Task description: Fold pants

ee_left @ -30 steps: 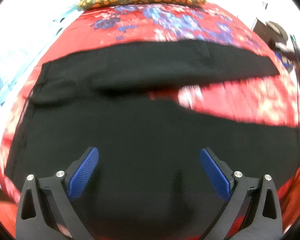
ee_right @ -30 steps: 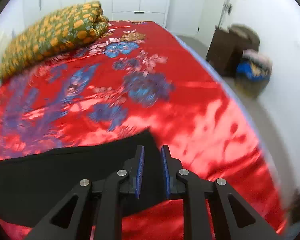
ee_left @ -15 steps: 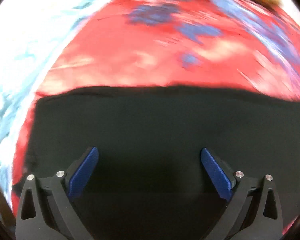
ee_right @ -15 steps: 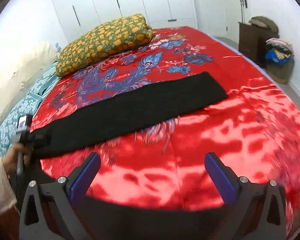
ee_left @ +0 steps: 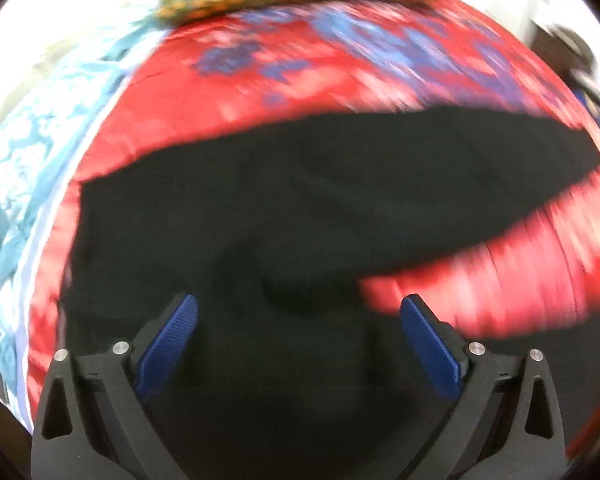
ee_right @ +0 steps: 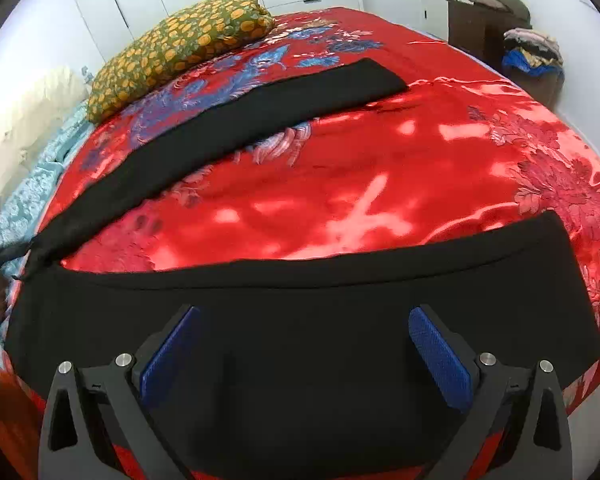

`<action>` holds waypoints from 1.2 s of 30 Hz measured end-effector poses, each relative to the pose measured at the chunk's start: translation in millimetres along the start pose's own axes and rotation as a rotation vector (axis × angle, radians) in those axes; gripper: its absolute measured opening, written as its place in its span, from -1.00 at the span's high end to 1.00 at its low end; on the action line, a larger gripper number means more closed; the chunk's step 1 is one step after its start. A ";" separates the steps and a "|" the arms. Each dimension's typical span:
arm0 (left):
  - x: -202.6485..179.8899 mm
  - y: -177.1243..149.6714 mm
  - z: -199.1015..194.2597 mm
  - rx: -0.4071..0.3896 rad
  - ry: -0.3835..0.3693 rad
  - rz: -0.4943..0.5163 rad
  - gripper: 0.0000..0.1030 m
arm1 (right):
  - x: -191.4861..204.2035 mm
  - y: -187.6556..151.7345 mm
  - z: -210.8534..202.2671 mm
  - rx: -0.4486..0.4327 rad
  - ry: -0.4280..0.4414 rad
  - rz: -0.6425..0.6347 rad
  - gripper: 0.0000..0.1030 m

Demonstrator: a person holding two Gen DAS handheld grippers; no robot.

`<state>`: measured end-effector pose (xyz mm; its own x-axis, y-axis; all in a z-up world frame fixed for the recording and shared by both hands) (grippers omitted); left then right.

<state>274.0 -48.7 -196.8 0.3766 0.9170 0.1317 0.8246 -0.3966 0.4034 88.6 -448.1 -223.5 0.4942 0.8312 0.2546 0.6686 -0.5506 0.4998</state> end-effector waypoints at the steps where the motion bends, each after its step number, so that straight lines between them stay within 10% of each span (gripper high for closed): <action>1: -11.5 -18.7 -0.6 0.026 -0.008 0.030 -0.98 | -14.2 -0.1 4.2 0.003 -0.039 0.022 -0.99; 6: -16.1 -86.3 2.2 0.088 -0.001 -0.059 -0.99 | -99.3 4.7 2.4 -0.018 -0.172 0.218 -0.98; 10: -5.1 -101.0 -18.8 0.079 -0.027 -0.150 -0.98 | -78.5 2.3 -35.1 -0.119 -0.187 0.150 -0.98; 16: -2.1 -108.5 0.0 0.089 0.046 -0.115 -0.99 | -30.1 -18.4 -20.6 -0.044 -0.135 -0.002 -0.98; 19: 4.8 -117.0 -1.2 0.039 0.041 -0.158 -0.99 | -36.2 -30.5 4.9 0.059 -0.184 0.039 -1.00; 36: 6.5 -125.3 -13.9 0.017 0.030 -0.121 -0.99 | -34.7 -42.7 -6.6 -0.025 -0.218 0.060 -0.99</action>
Point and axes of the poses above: each gripper's, at about its wrist camera, not at the fingertips, and z roughly the way its jaws point, x to its left, y to its top, the point moved 3 cm from there along z, roughly the way its jaws point, and after that the axes turned 8 degrees about z, right-handed, at the moved point
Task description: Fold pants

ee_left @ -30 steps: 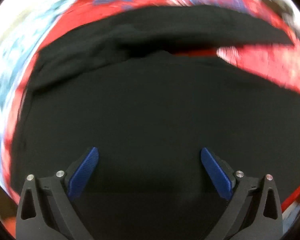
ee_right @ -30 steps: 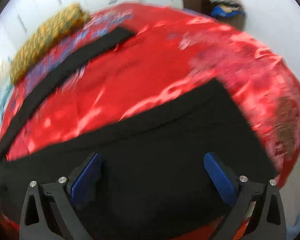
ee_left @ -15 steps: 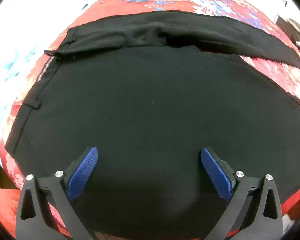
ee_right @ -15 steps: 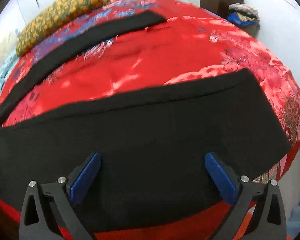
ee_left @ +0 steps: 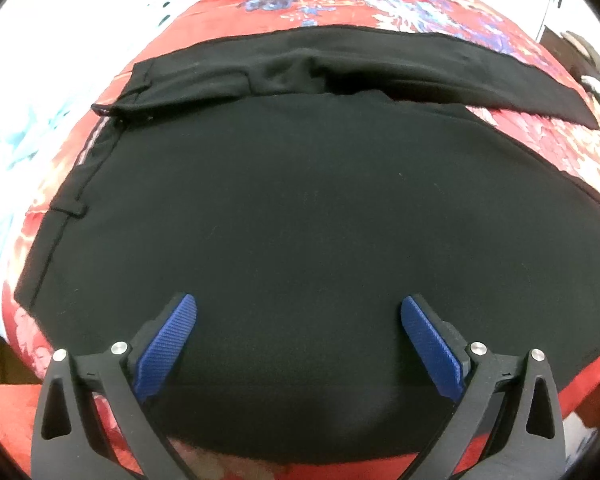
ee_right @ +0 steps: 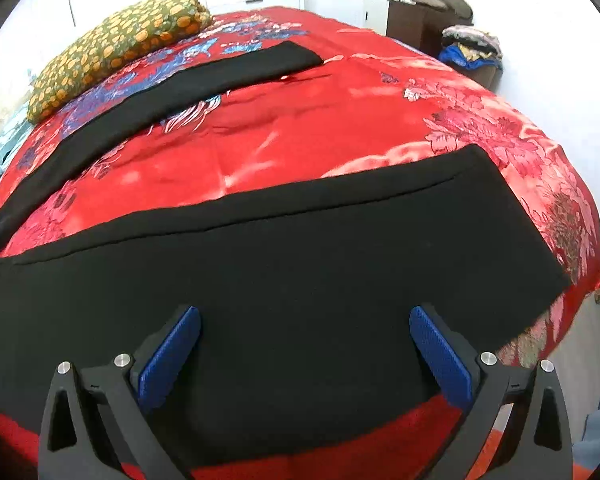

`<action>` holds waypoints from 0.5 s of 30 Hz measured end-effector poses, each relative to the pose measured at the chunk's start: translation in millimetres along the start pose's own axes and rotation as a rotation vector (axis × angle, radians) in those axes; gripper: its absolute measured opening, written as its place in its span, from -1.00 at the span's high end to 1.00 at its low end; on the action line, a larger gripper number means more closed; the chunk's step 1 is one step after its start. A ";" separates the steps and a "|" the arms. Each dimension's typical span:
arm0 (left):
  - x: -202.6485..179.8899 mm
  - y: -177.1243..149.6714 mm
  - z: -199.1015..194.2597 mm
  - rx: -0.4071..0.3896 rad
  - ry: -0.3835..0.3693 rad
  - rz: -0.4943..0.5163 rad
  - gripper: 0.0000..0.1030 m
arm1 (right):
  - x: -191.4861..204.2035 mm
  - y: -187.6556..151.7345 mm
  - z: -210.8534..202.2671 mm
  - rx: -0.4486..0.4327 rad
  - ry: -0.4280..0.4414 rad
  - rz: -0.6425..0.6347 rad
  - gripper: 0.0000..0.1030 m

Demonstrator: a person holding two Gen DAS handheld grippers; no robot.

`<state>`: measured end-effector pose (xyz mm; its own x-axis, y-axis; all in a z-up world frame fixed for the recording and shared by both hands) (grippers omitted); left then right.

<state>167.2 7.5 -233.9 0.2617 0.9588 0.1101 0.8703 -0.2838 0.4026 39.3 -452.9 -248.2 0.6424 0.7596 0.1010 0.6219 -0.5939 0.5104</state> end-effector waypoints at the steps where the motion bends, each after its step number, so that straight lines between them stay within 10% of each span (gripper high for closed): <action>1: 1.0 0.9 -5.5 -0.015 -0.004 -0.004 -0.99 | 1.1 -0.1 -5.0 0.001 0.012 0.004 -0.99; 15: 8.9 124.6 1.7 -0.149 0.042 -0.011 -0.99 | 95.1 -18.4 -51.9 -0.151 0.220 -0.334 -0.99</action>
Point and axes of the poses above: each gripper's, at about its wrist camera, not at the fingertips, and z roughly the way its jaws point, x to its left, y to its top, the point moved 3 cm from there along z, roughly the way its jaws point, and after that the axes turned 8 degrees about z, right-handed, at the moved point
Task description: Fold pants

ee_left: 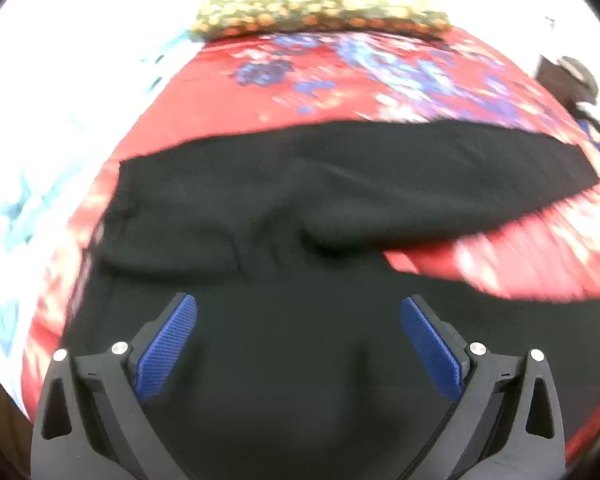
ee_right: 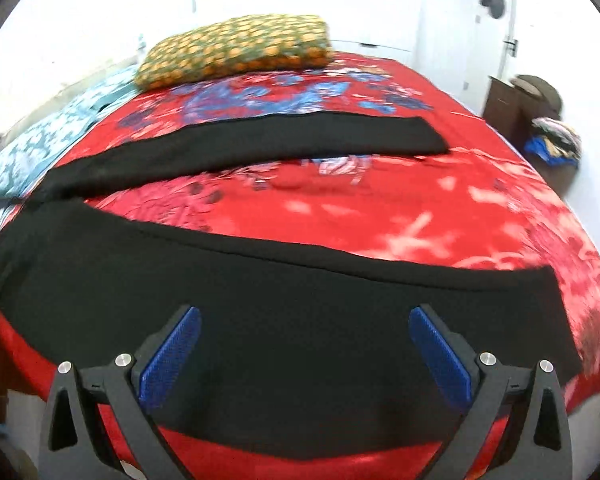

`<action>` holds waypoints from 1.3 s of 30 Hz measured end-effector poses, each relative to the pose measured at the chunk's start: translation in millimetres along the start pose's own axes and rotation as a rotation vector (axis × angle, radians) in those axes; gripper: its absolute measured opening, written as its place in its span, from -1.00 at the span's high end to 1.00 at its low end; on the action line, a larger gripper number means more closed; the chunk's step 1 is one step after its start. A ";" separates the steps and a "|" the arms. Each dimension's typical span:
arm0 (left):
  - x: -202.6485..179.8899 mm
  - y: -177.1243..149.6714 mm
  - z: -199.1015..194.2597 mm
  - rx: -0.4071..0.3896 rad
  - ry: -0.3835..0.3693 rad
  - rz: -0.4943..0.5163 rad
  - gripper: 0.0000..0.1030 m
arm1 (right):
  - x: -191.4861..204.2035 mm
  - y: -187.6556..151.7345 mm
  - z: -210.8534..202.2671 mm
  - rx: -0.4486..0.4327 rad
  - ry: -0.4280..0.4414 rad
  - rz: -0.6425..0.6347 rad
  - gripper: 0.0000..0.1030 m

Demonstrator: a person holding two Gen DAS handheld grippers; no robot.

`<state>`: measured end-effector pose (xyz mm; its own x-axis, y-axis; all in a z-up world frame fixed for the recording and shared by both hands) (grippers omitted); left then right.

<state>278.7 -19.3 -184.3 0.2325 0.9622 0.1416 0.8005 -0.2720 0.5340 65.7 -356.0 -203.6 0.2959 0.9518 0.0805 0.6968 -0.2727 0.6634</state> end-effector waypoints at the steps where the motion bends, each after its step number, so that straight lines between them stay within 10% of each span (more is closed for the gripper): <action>1: 6.3 11.4 13.3 0.002 0.020 -0.017 -0.99 | 5.1 2.0 4.0 0.005 0.013 -0.007 -0.99; 5: 33.5 24.2 80.5 0.095 0.171 -0.019 -1.00 | 13.7 12.1 15.4 0.007 0.027 -0.012 -0.99; 9: 62.2 6.8 99.7 0.005 0.060 -0.135 -0.99 | 9.2 33.8 26.7 0.015 0.059 0.006 -0.99; 15: 56.6 0.0 98.5 -0.053 0.107 -0.109 -0.99 | -38.0 97.9 80.4 0.061 0.097 0.066 -0.99; 25: 55.0 1.0 98.1 -0.066 0.125 -0.103 -0.99 | -181.9 247.3 209.3 0.099 -0.090 0.307 -0.99; 34: 54.5 1.6 99.2 -0.069 0.128 -0.102 -0.99 | -186.6 284.9 285.2 0.182 -0.185 0.232 -0.98; 39: 54.6 1.5 99.6 -0.068 0.130 -0.101 -0.99 | -191.9 282.5 280.3 0.177 -0.058 0.304 0.71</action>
Point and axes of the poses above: each gripper's, at about its wrist camera, not at the fingertips, and z roughly the way its jaws point, x to its left, y to its top, the point moved 3 cm from there along z, roughly the way its jaws point, and after that the axes turned 8 degrees about z, right-handed, at the moved point
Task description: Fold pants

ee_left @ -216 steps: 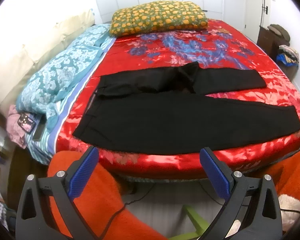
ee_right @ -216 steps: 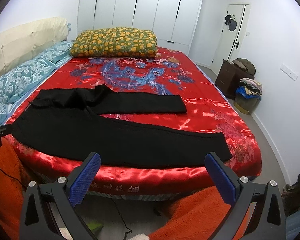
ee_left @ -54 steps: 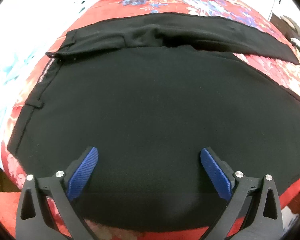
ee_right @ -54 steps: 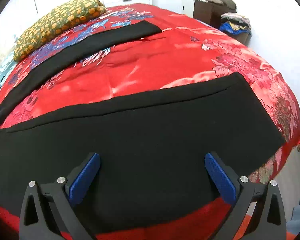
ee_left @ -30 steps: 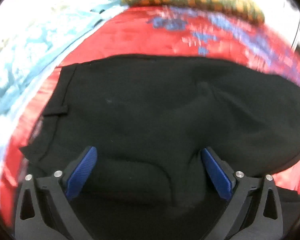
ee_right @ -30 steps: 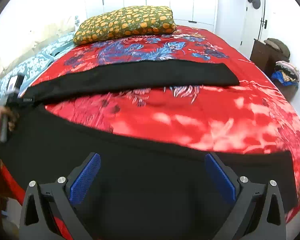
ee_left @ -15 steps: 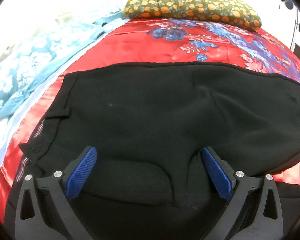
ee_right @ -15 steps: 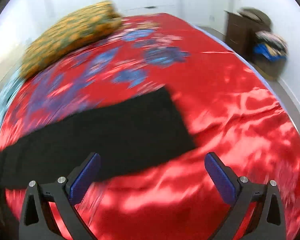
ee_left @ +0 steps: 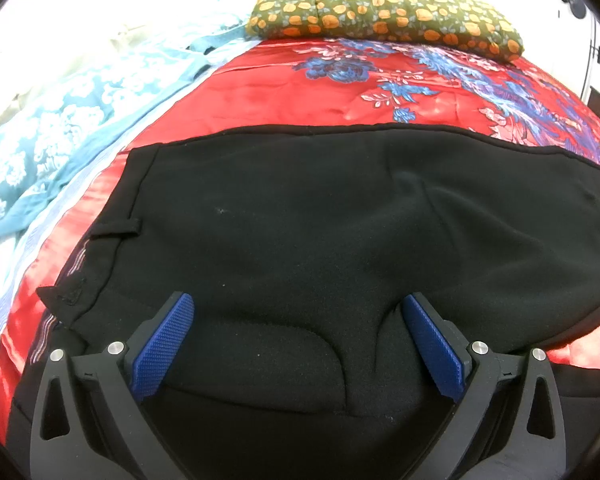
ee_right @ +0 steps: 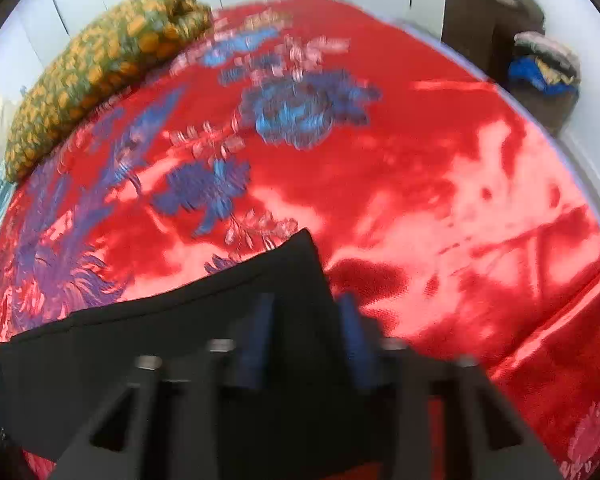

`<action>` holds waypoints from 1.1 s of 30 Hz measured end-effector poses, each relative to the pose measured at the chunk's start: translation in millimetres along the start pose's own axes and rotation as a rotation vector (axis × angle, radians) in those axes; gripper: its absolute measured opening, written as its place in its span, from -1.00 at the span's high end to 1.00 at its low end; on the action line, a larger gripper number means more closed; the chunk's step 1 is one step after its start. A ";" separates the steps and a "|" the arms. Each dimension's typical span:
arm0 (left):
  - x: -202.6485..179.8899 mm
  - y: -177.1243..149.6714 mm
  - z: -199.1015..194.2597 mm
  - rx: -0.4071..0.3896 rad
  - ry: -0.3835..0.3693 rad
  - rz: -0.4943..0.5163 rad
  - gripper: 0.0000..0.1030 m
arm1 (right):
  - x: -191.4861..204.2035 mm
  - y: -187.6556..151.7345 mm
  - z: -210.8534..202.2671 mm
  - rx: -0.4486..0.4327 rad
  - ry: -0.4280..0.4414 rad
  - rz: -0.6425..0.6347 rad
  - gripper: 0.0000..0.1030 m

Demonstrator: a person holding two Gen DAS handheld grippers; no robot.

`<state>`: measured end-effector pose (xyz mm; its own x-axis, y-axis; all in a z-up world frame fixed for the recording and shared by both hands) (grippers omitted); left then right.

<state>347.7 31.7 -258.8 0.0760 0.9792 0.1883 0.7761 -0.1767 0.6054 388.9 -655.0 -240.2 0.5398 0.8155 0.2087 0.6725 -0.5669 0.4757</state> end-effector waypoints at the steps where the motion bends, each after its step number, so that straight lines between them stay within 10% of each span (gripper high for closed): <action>1: 0.2 0.9 0.1 0.000 0.000 0.001 -0.99 | 5.2 -2.9 -11.4 -0.017 0.037 -0.025 0.75; 7: 0.6 3.3 1.1 0.004 0.006 0.006 -0.99 | 78.5 -79.2 -120.8 -0.061 0.243 -0.386 0.80; 12: -0.3 5.4 1.1 0.010 0.017 0.017 -0.99 | 127.6 -249.8 -235.5 0.015 0.401 -0.730 0.80; 15: 1.9 8.0 0.3 0.036 0.007 0.013 -0.99 | 107.6 -359.1 -270.1 0.095 0.280 -0.845 0.73; 17: 3.7 9.1 -2.8 0.081 -0.004 0.009 -0.99 | 78.8 -399.7 -275.1 0.137 0.147 -0.821 0.43; 20: 3.0 4.8 -23.4 0.124 -0.038 -0.006 -0.99 | 46.0 -417.6 -292.1 0.047 -0.032 -0.708 -0.73; 26: -7.5 -14.4 -51.8 0.077 -0.145 -0.004 -0.99 | 83.0 -402.3 -328.4 -0.265 0.003 -0.430 -0.99; 30: -9.3 -2.8 -59.7 -0.028 -0.078 -0.008 -0.99 | 124.2 -426.9 -300.2 -0.236 0.130 -0.187 -0.99; 33: -14.1 -15.2 -23.9 0.097 -0.041 0.035 -0.99 | 151.9 -451.1 -273.1 -0.152 0.053 -0.234 -0.99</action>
<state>319.8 18.2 -252.1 0.1279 0.9762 0.1752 0.8294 -0.2022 0.5208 29.2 -243.6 -189.7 0.3491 0.9292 0.1209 0.6897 -0.3421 0.6382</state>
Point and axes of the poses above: each gripper's, at about its wrist camera, not at the fingertips, and z roughly the way its jaws point, x to its left, y to its top, the point moved 3 cm from there along z, roughly the way its jaws point, and after that the axes turned 8 degrees about z, right-handed, at the moved point
